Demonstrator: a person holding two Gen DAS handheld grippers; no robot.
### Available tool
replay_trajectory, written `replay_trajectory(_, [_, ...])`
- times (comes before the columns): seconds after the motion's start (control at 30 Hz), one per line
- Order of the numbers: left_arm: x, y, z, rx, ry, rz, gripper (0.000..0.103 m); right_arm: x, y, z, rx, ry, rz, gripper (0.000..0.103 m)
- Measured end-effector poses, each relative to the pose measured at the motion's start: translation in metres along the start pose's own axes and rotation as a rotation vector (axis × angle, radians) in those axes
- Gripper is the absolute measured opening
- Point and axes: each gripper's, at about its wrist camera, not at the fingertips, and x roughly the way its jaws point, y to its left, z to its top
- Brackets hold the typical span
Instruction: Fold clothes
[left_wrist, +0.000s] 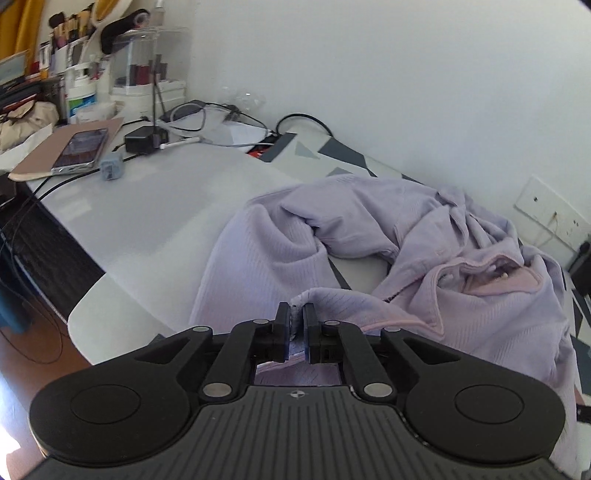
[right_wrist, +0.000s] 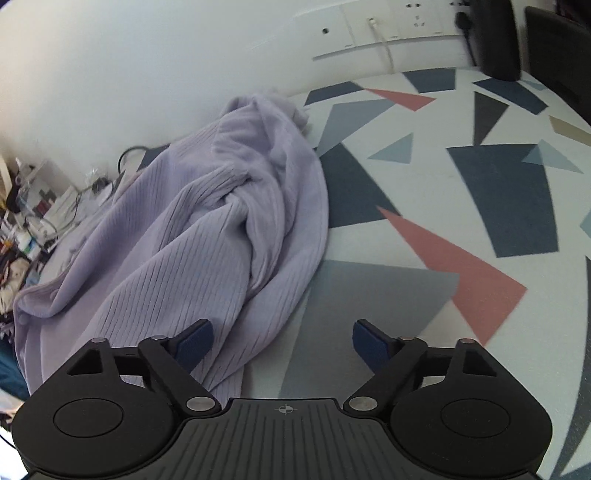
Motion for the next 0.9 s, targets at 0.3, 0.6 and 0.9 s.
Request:
replay_trajectory(0.3, [0.014, -0.045, -0.006, 0.233, 0.024, -0.133, 0.050, 0.012, -0.012, 0.020, 0.188, -0.066, -0.041, 0.039])
replay_trajectory(0.6, [0.057, -0.088, -0.028, 0.382, 0.161, -0.217, 0.081, 0.029, 0.019, 0.020, -0.027, 0.026, -0.110, 0.032])
replay_trajectory(0.9, [0.078, -0.096, -0.033, 0.398, 0.247, -0.270, 0.087, 0.022, 0.025, 0.032, -0.074, -0.046, -0.189, 0.005])
